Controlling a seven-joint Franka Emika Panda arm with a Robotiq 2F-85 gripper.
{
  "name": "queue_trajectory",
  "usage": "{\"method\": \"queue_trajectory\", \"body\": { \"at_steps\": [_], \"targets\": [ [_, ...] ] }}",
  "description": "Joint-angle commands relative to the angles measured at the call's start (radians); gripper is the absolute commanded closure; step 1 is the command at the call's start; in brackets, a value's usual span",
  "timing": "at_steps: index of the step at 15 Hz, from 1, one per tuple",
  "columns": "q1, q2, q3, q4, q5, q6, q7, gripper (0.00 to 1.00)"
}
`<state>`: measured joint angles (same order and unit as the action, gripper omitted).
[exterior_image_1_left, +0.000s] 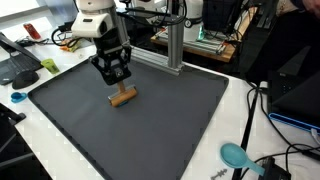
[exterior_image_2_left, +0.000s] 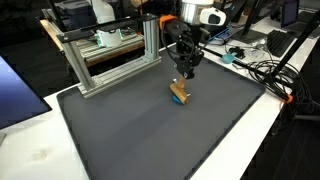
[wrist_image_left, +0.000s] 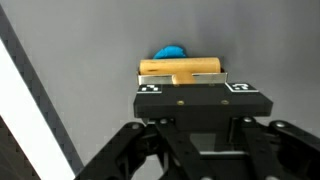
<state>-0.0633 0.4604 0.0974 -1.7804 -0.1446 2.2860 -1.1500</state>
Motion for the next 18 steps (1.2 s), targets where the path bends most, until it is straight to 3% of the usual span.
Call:
{"method": "queue_trajectory", "body": {
  "at_steps": [1,12,18],
  "targets": [
    [-0.004,0.031,0.027,-0.050,0.047,0.030,-0.034,0.78],
    [0.000,0.012,0.057,-0.055,0.081,0.053,-0.028,0.78],
    [-0.013,-0.077,0.042,-0.049,0.233,0.019,0.162,0.78]
  ]
}}
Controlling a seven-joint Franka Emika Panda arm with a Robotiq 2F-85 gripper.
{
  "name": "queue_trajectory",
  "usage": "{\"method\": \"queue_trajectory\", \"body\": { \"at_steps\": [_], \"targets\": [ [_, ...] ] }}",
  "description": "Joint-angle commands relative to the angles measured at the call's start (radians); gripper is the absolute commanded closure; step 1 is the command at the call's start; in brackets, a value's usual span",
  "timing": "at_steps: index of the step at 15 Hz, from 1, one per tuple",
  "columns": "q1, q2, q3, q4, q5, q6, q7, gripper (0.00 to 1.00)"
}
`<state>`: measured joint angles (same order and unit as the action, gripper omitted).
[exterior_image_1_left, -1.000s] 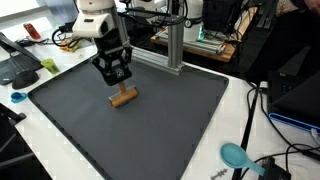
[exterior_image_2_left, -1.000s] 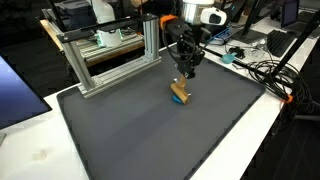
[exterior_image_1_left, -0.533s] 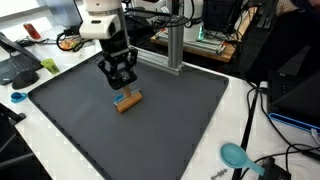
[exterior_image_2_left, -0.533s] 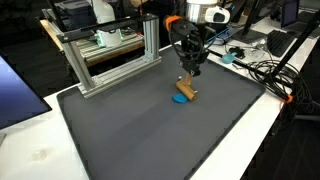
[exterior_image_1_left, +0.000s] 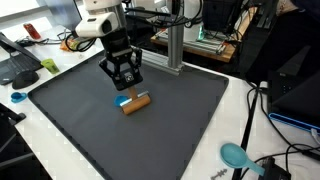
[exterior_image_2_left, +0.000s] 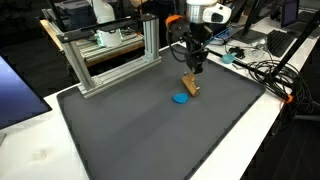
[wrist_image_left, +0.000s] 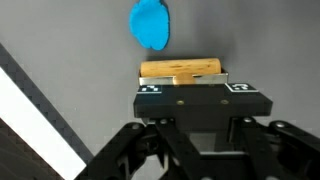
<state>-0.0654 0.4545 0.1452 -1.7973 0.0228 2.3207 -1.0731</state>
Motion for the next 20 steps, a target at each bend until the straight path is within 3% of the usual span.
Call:
{"method": "queue_trajectory", "body": {
  "at_steps": [1,8,15,16,17,20],
  "targets": [
    [-0.014,-0.089,-0.012,-0.040,0.078,-0.011,0.121,0.78],
    [0.005,-0.159,-0.098,-0.047,0.017,-0.016,0.489,0.78],
    [0.081,-0.132,-0.152,-0.011,-0.116,-0.055,0.977,0.78],
    [0.043,-0.128,-0.119,-0.025,-0.056,-0.041,0.854,0.78],
    [0.051,-0.127,-0.121,-0.026,-0.067,-0.041,0.878,0.53],
    [0.049,-0.119,-0.119,-0.027,-0.066,-0.041,0.872,0.53]
  ]
}}
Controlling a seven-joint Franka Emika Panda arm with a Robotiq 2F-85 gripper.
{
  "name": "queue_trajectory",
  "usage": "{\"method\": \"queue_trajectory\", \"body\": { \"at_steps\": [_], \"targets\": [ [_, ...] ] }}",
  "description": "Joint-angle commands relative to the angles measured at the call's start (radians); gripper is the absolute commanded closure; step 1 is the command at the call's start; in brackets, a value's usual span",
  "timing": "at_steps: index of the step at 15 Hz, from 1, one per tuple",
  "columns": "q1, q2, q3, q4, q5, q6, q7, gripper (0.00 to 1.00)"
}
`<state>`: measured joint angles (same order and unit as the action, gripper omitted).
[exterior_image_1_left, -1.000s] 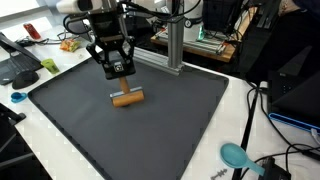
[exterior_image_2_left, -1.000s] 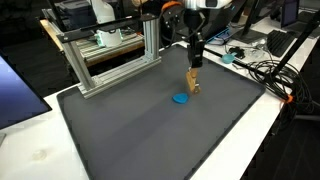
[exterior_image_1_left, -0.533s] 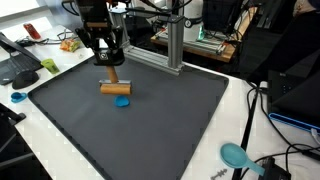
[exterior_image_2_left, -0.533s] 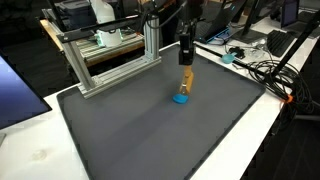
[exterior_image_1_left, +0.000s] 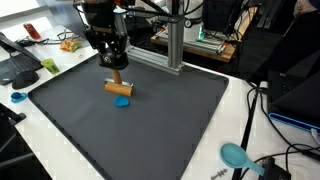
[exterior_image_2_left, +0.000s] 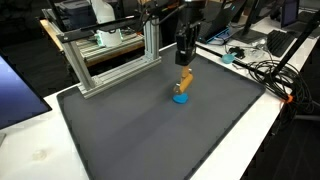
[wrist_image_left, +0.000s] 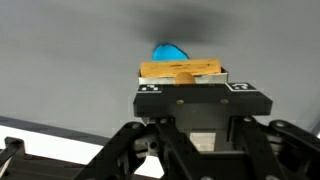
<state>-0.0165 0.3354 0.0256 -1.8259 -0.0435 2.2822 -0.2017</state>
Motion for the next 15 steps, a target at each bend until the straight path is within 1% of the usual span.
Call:
{"method": "queue_trajectory", "body": {
  "at_steps": [1,2,3,4,6,9,13,15],
  "targets": [
    [-0.001,0.001,0.000,0.002,0.000,-0.003,-0.001,0.78],
    [0.009,0.012,-0.016,0.002,-0.030,0.030,0.046,0.78],
    [0.010,0.025,-0.021,0.010,-0.024,0.036,0.079,0.78],
    [0.023,0.037,-0.039,0.012,-0.058,0.052,0.139,0.78],
    [0.027,0.058,-0.052,0.018,-0.063,0.063,0.199,0.78],
    [0.036,0.083,-0.063,0.023,-0.072,0.061,0.260,0.78],
    [0.044,0.097,-0.055,0.031,-0.049,0.048,0.311,0.78],
    [0.055,0.099,-0.058,0.036,-0.059,0.049,0.338,0.78]
  ]
}}
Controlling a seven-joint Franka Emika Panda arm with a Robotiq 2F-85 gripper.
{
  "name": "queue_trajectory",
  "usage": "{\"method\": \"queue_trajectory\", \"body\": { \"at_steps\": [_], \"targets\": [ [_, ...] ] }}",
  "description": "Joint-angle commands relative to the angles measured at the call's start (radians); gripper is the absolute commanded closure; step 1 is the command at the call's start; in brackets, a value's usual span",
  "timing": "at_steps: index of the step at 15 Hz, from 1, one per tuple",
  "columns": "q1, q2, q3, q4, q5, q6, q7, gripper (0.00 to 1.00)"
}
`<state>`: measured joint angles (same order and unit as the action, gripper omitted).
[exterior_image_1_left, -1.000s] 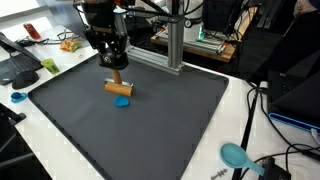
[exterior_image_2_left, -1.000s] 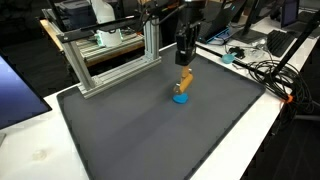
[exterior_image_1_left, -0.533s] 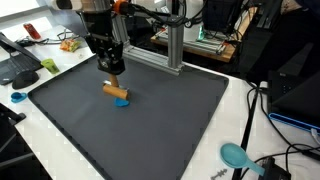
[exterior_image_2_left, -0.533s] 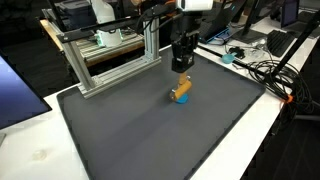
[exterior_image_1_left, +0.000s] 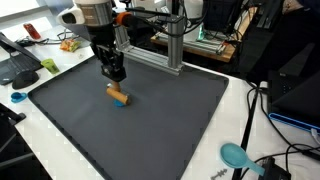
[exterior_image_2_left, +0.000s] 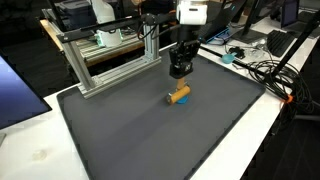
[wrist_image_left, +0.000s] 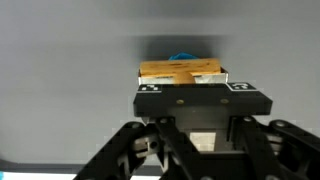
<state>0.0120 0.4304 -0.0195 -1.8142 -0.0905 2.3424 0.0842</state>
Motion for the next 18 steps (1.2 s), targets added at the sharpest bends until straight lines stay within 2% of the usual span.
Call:
{"method": "queue_trajectory", "body": {
  "at_steps": [1,9,18],
  "targets": [
    [0.033,0.005,-0.012,0.025,-0.015,-0.015,0.060,0.78],
    [0.072,0.058,-0.036,0.043,-0.088,0.006,0.096,0.78],
    [-0.002,0.092,0.009,0.039,0.040,0.003,-0.029,0.78]
  ]
}}
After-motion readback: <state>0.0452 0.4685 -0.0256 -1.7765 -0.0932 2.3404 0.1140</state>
